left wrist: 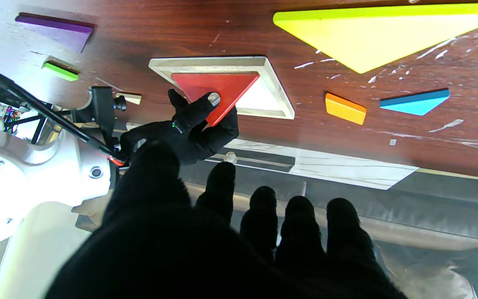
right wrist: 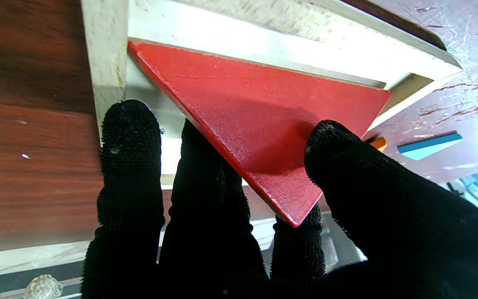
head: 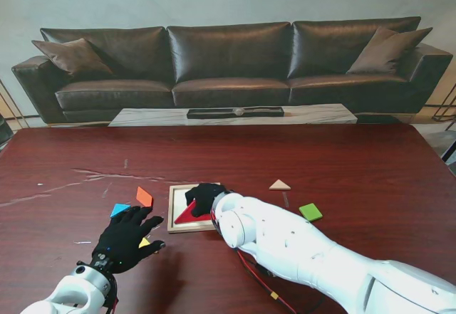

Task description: Assemble the tangram pieces into a square

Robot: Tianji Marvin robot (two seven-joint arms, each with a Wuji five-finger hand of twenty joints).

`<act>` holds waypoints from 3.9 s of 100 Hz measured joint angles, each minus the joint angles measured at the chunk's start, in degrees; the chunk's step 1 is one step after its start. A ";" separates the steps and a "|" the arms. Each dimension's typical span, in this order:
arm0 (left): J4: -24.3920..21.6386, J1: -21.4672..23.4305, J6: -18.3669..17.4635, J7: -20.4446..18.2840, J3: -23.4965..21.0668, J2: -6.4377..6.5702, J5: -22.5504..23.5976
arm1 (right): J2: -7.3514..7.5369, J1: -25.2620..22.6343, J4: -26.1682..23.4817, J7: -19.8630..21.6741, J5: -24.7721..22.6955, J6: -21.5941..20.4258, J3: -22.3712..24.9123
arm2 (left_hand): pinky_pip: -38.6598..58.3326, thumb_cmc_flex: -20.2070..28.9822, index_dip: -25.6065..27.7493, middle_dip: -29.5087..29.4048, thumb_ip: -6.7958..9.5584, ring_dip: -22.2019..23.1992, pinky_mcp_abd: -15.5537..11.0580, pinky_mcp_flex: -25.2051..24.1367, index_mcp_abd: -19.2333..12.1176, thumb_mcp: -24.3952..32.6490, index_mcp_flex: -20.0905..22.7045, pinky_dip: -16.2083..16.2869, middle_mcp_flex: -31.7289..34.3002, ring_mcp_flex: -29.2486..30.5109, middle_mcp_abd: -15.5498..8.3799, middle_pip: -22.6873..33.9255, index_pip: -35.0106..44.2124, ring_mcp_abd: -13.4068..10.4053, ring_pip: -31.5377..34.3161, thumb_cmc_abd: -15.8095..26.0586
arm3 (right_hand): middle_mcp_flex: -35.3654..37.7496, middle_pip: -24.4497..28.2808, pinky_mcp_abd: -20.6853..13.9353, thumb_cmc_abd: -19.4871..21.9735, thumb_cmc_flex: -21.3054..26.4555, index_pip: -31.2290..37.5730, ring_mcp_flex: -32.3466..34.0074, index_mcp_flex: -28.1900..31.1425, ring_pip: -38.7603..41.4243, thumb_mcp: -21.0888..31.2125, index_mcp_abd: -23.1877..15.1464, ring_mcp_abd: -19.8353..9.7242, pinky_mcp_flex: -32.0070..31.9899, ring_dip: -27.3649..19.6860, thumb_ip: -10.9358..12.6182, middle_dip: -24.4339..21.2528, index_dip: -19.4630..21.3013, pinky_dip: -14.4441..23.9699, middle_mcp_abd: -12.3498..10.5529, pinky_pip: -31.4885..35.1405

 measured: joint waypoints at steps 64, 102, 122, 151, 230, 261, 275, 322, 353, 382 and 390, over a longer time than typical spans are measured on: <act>-0.47 0.29 -2.10 -1.29 -1.38 0.25 -0.66 | 0.15 1.19 -0.92 3.20 -0.03 0.68 -1.30 | -1.39 -0.61 0.00 -0.76 0.00 -0.20 -0.02 0.00 0.00 -0.09 -0.01 -0.01 0.00 0.00 -0.09 -0.11 -0.58 -0.30 -0.03 0.00 | -1.54 -1.79 1.03 4.21 -2.49 -3.67 -2.59 -1.30 0.59 -2.23 1.86 0.04 -4.10 0.21 0.71 -0.18 -0.10 0.00 0.02 0.22; -0.38 -0.46 -2.56 -1.88 -1.02 0.43 -0.71 | 0.45 1.70 -2.02 5.10 -0.13 1.76 -2.08 | -2.10 -0.61 0.00 -0.76 0.00 -0.20 -0.02 0.00 0.00 -0.09 -0.01 -0.01 0.00 0.00 -0.09 -0.12 -0.58 -0.33 -0.03 0.00 | -6.29 -2.60 4.15 9.72 -4.87 -8.78 -6.28 -3.76 2.64 -5.86 2.94 0.42 -13.18 0.55 4.12 -0.21 1.34 2.71 -0.11 0.11; -0.09 -0.75 -2.39 -1.47 -0.45 0.44 -0.70 | 0.58 1.86 -2.64 5.84 -0.30 3.02 -2.39 | -2.18 -0.61 0.00 -0.76 0.00 -0.20 -0.02 0.03 0.00 -0.09 -0.01 -0.01 0.00 0.00 -0.09 -0.12 -0.58 -0.34 -0.03 0.00 | -8.74 -3.62 5.93 12.39 -7.26 -11.40 -8.60 -6.21 3.65 -6.98 3.47 0.42 -19.30 0.65 6.89 -0.68 3.36 5.27 -0.08 -0.76; 0.06 -0.92 -2.18 -1.32 -0.10 0.44 -0.79 | 0.67 1.63 -2.74 5.31 -0.42 3.71 -2.01 | -2.70 -0.61 0.00 -0.76 0.00 -0.21 -0.02 0.05 0.00 -0.09 -0.01 -0.01 0.00 0.00 -0.10 -0.11 -0.58 -0.35 -0.03 0.00 | -14.97 -3.92 7.14 15.33 -8.40 -15.75 -16.55 -8.98 2.70 -8.21 4.16 -0.04 -29.59 0.79 11.94 -1.63 9.04 8.48 -0.19 -2.39; 0.13 -1.07 -1.89 -1.36 0.10 0.44 -0.83 | 0.20 2.28 -1.63 5.60 -0.47 3.15 -2.68 | -2.79 -0.61 0.00 -0.76 0.00 -0.21 -0.02 0.07 -0.01 -0.09 -0.01 0.69 0.00 0.00 -0.10 -0.12 -0.58 -0.36 -0.04 0.00 | -17.17 -5.02 7.16 16.93 -9.06 -18.76 -21.63 -12.26 -0.64 -10.06 4.99 -0.18 -33.53 0.50 12.46 -1.89 9.88 9.17 -0.16 -3.80; 0.10 -1.03 -1.89 -1.22 0.10 0.44 -0.77 | 0.93 2.18 -4.56 8.53 0.18 7.83 -2.84 | -2.80 -0.61 0.00 -0.76 0.00 -0.22 -0.02 0.14 -0.01 -0.09 -0.01 0.70 0.00 0.00 -0.10 -0.12 -0.58 -0.37 -0.04 0.00 | -15.44 -5.02 8.05 18.26 -9.06 -18.81 -20.23 -12.06 -6.74 -11.30 6.25 0.18 -27.27 -2.58 12.46 -1.87 10.59 9.67 0.08 -3.77; 0.09 -1.06 -1.88 -1.22 0.16 0.44 -0.77 | 1.36 2.93 -6.33 11.47 1.31 10.15 -3.35 | -2.80 -0.61 0.00 -0.76 0.00 -0.22 -0.02 0.15 -0.01 -0.09 -0.01 0.70 0.00 0.00 -0.10 -0.12 -0.58 -0.37 -0.04 0.00 | -15.44 -5.05 9.21 18.84 -9.06 -18.81 -20.25 -12.06 -11.82 -12.66 6.30 0.18 -25.32 -5.78 12.46 -1.88 10.59 9.68 0.13 -3.13; 0.10 -1.29 -1.65 -1.42 0.54 0.44 -0.82 | 1.86 2.94 -4.96 10.06 0.40 4.30 -3.45 | -2.81 -0.58 0.00 -0.76 0.00 -0.22 -0.02 0.18 -0.01 -0.09 -0.01 0.71 0.00 0.00 -0.10 -0.12 -0.58 -0.37 -0.04 0.00 | -22.32 -9.72 -1.42 21.30 -10.24 -24.21 -35.52 -17.21 -14.18 -18.15 6.33 0.65 -48.18 -5.83 13.06 -4.14 9.86 7.25 -4.23 -13.50; 0.12 -1.35 -1.60 -1.37 0.57 0.44 -0.89 | 2.09 2.20 -3.50 8.76 -0.94 1.15 -3.51 | -2.81 -0.58 0.00 -0.76 0.00 -0.22 -0.02 0.18 -0.01 -0.09 -0.01 0.72 0.00 0.00 -0.10 -0.12 -0.58 -0.37 -0.04 0.00 | -26.56 -12.57 -4.74 22.24 -10.78 -25.51 -41.66 -20.48 -18.06 -19.78 5.53 -1.37 -52.33 -7.83 13.08 -5.61 8.45 0.20 -6.19 -23.23; 0.19 -1.44 -1.60 -1.36 0.58 0.44 -0.99 | 2.10 1.14 -2.93 6.44 -1.18 -0.22 -2.35 | -2.81 -0.57 0.00 -0.76 0.00 -0.22 -0.02 0.18 -0.01 -0.09 -0.01 0.72 0.00 0.00 -0.10 -0.12 -0.58 -0.37 -0.04 0.00 | -25.71 -12.77 -4.77 22.25 -10.79 -25.41 -41.65 -19.75 -18.06 -19.78 5.53 -1.40 -52.34 -7.84 13.08 -5.71 8.44 -0.08 -6.23 -23.80; 0.20 -1.45 -1.58 -1.36 0.58 0.44 -0.99 | 2.22 0.72 -3.23 5.86 -1.19 -0.23 -1.77 | -2.81 -0.57 0.00 -0.76 0.00 -0.22 -0.03 0.18 -0.01 -0.09 -0.01 0.72 0.00 0.00 -0.10 -0.12 -0.58 -0.37 -0.04 0.00 | -25.67 -12.77 -4.77 22.25 -10.79 -25.40 -41.65 -19.74 -18.06 -19.78 5.53 -1.40 -52.34 -7.84 13.08 -5.71 8.43 -0.08 -6.24 -23.80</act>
